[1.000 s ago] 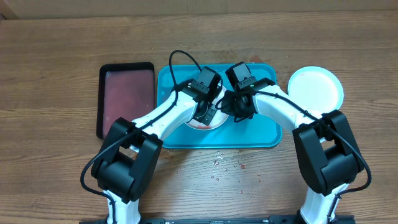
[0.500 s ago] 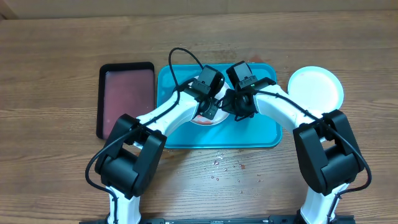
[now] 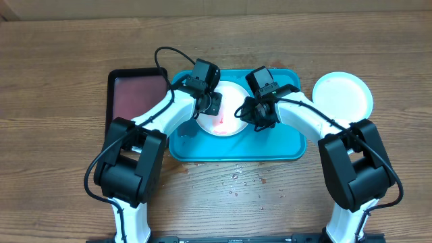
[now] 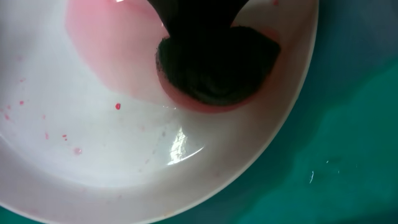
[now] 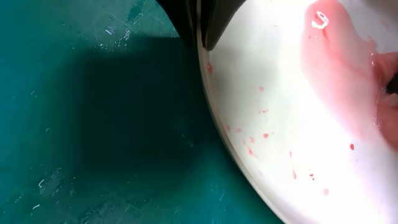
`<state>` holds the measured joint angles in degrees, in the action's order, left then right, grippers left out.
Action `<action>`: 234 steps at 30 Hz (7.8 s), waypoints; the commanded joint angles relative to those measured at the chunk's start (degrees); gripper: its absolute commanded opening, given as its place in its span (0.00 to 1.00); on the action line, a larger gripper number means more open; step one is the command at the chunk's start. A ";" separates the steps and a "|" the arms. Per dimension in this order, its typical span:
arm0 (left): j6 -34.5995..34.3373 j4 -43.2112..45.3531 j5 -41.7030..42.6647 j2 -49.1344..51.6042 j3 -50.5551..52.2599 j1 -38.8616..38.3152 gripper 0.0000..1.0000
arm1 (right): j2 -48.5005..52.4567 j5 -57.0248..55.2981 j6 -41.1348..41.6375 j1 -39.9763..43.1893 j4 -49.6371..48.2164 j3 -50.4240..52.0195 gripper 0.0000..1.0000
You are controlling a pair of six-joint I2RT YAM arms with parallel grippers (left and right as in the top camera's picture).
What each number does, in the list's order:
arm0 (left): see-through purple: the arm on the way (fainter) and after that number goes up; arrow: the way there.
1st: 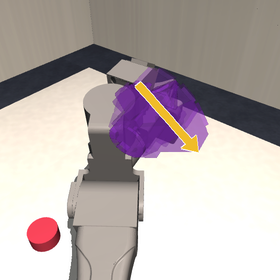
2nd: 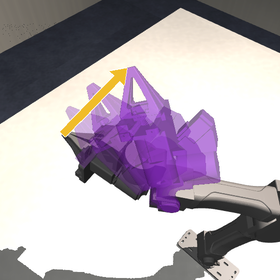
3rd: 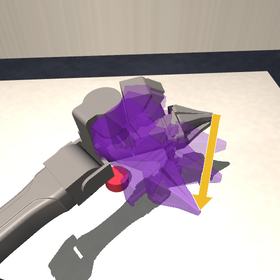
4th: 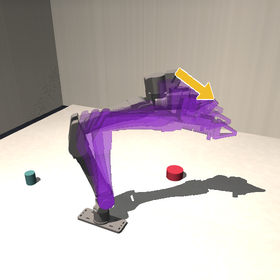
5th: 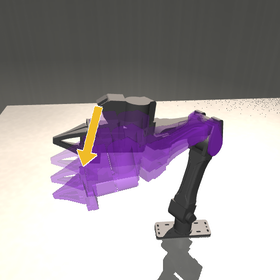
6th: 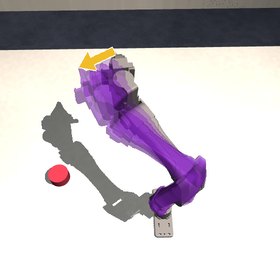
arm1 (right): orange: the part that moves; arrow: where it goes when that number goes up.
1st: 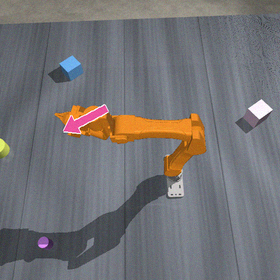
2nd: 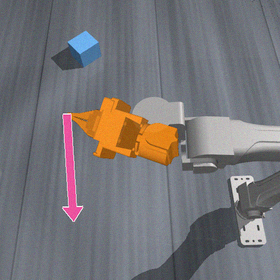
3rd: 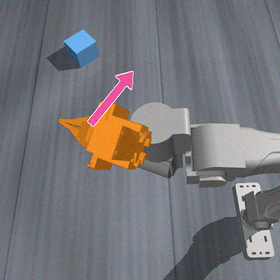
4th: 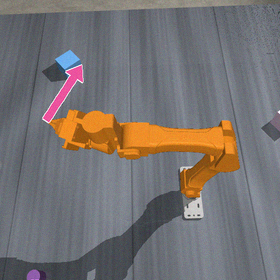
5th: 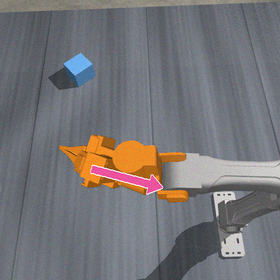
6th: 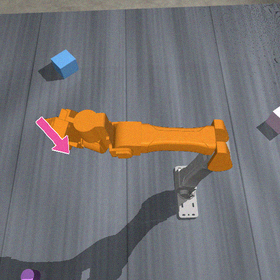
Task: Clean dirty plates on tray and stack at the side
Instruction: 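Scrub the red sauce on the white plate with the left-held sponge, then keep scrubbing the white plate with the sponge while right gripper holds rim, then scrub the white plate's red sauce in circles with the left-held sponge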
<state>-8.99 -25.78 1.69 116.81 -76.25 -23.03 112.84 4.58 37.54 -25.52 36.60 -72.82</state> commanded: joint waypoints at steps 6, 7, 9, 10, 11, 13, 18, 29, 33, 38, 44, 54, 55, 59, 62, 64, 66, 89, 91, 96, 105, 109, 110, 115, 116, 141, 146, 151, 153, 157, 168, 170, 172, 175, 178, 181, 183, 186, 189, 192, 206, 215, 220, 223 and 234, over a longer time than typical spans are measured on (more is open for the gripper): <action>4.33 -7.61 1.20 4.20 1.95 -5.22 0.04 | 0.66 0.70 0.04 -0.39 0.48 -0.83 0.04; 4.28 -8.39 1.36 4.20 1.95 -5.86 0.04 | 0.66 0.68 0.04 -0.39 0.42 -0.83 0.04; 4.09 -9.60 2.34 4.20 1.95 -6.71 0.04 | 0.66 0.72 0.33 -0.39 0.04 -0.83 0.04; 3.61 -10.08 2.91 4.20 1.95 -7.04 0.04 | 0.66 0.70 0.81 -0.39 -0.15 -0.83 0.04; 2.73 -10.45 3.06 4.20 1.95 -7.17 0.04 | 0.66 0.72 1.60 -0.39 -0.39 -0.83 0.04; 1.01 -10.95 3.06 4.20 1.95 -7.23 0.04 | 0.66 0.83 2.95 -0.39 -1.11 -0.83 0.04; -3.06 -11.06 3.58 4.20 1.95 -7.23 0.04 | 0.66 1.97 6.51 -0.39 -4.44 -0.83 0.04; -9.31 -10.88 5.68 4.20 1.95 -7.87 0.04 | 0.66 3.30 12.44 -0.42 -8.13 -0.83 0.04; -10.75 -10.43 5.90 4.20 1.92 -7.87 0.04 | 0.66 3.30 15.69 -0.44 -8.44 -0.81 0.04; -11.69 -9.51 7.37 4.20 1.81 -7.85 0.04 | 0.66 4.11 18.40 -0.92 -9.92 -0.81 0.04; -11.85 -9.62 8.46 4.15 1.81 -7.85 0.04 | 0.66 3.61 21.90 -2.21 -12.39 -0.81 0.04; -11.85 -9.94 7.26 4.15 1.57 -7.87 0.04 | 0.66 2.58 25.57 -2.78 -14.56 -0.81 0.04; -11.85 -9.99 6.58 4.15 1.60 -7.87 0.04 | 0.66 2.60 25.77 -2.78 -14.99 -0.81 0.04; -11.82 -10.25 2.05 4.15 1.64 -7.87 0.04 | 0.66 2.58 25.73 -2.78 -15.43 -0.81 0.04; -11.82 -10.29 -3.45 4.15 1.64 -7.67 0.04 | 0.66 2.58 25.66 -2.75 -14.69 -0.79 0.04; -11.76 -10.58 -8.17 4.15 1.64 -7.26 0.04 | 0.66 2.56 25.24 -2.75 -14.16 -0.79 0.04; -11.15 -10.93 -11.56 4.15 1.62 -6.54 0.04 | 0.66 2.47 24.96 -2.75 -13.55 -0.79 0.04; -4.26 -11.02 -14.99 4.15 -0.74 2.05 0.04 | 0.66 -2.12 18.08 -2.49 -5.97 -0.81 0.04; -4.26 -10.99 -11.52 4.15 -0.90 1.66 0.04 | 0.66 -2.16 18.10 -2.47 -5.84 -0.81 0.04; -4.63 -11.13 -2.36 4.15 -0.85 -0.66 0.04 | 0.66 -2.10 18.18 -2.49 -6.67 -0.81 0.04; -9.27 -12.13 4.15 4.15 -0.85 -5.86 0.04 | 0.66 -1.88 19.96 -2.49 -8.20 -0.81 0.04; -9.51 -12.63 4.13 4.15 -0.85 -8.22 0.04 | 0.66 -1.03 21.07 -2.49 -9.18 -0.81 0.04; -9.90 -12.76 4.07 4.15 -0.85 -8.63 0.04 | 0.66 -0.92 21.22 -2.49 -9.44 -0.81 0.04; -12.96 -13.49 0.90 4.15 -0.85 -9.29 0.04 | 0.66 -0.46 21.24 -2.49 -10.38 -0.81 0.04; -12.96 -13.70 -0.57 4.15 -0.85 -9.11 0.04 | 0.66 -0.44 21.22 -2.49 -10.36 -0.81 0.04; -12.92 -11.65 -6.82 4.15 -0.85 4.15 0.04 | 0.66 -0.44 21.18 -2.49 -9.25 -0.81 0.04; -13.46 -12.59 -1.90 4.15 -0.85 0.94 0.04 | 0.66 -0.46 21.35 -2.49 -9.33 -0.81 0.04; -16.46 -12.52 1.33 4.15 -0.85 -2.67 0.04 | 0.66 -0.39 22.53 -2.49 -10.10 -0.81 0.04; -16.76 -11.87 0.81 4.15 -0.85 -4.17 0.04 | 0.66 0.00 22.51 -2.49 -10.43 -0.81 0.04; -16.81 -9.44 0.94 4.15 -0.85 -5.75 0.04 | 0.66 0.68 22.45 -2.49 -10.32 -0.81 0.04; -16.72 -1.53 -3.10 4.15 -0.85 -4.35 0.04 | 0.66 1.75 20.70 -2.49 -9.57 -0.81 0.04; -16.31 0.20 -3.69 4.15 -0.85 -3.54 0.04 | 0.66 1.73 20.46 -2.49 -8.94 -0.81 0.04; -15.13 2.10 -3.65 4.15 -0.85 -2.73 0.04 | 0.66 1.75 19.19 -2.49 -8.68 -0.81 0.04; -13.94 5.20 -3.58 4.15 -0.85 -1.49 0.04 | 0.66 1.75 17.86 -2.49 -7.93 -0.81 0.04; -13.38 8.72 -3.41 4.15 -0.85 -0.52 0.04 | 0.66 1.77 16.55 -2.51 -7.06 -0.81 0.04; -12.41 11.67 -3.13 4.15 -0.85 -0.24 0.04 | 0.66 1.75 15.96 -2.56 -6.14 -0.81 0.04; -12.41 13.11 -3.13 4.17 -0.85 -0.24 0.04 | 0.66 1.77 15.65 -2.56 -5.79 -0.81 0.04; -12.35 14.58 -3.15 4.17 -0.85 -0.24 0.04 | 0.66 2.16 14.86 -2.56 -5.57 -0.81 0.04; -10.71 14.86 -2.10 4.20 -0.85 -0.24 0.04 | 0.66 2.19 14.67 -2.56 -5.18 -0.81 0.04; -6.12 13.40 3.32 4.20 -0.85 -0.22 0.04 | 0.66 2.19 14.43 -2.56 -4.94 -0.81 0.04; -0.15 0.79 -3.06 4.20 -0.85 -0.13 0.04 | 0.66 2.60 12.98 -2.54 -4.66 -0.81 0.04; 3.58 -8.59 -13.92 4.20 -1.20 -0.09 0.04 | 0.66 2.58 12.98 -2.49 -4.55 -0.81 0.04; 3.91 -13.51 -13.88 4.17 -2.10 -0.07 0.04 | 0.66 2.56 13.07 -2.47 -4.57 -0.81 0.04; 3.89 -16.46 -13.79 4.17 -2.54 -0.07 0.04 | 0.66 2.54 13.27 -2.47 -4.59 -0.81 0.04; 1.29 -16.35 3.54 4.17 -2.67 -0.07 0.04 | 0.66 2.38 13.44 -2.49 -4.98 -0.81 0.04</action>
<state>-5.89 -42.15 -6.39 118.45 -81.91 -23.49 113.84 9.23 50.28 -28.58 31.70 -73.41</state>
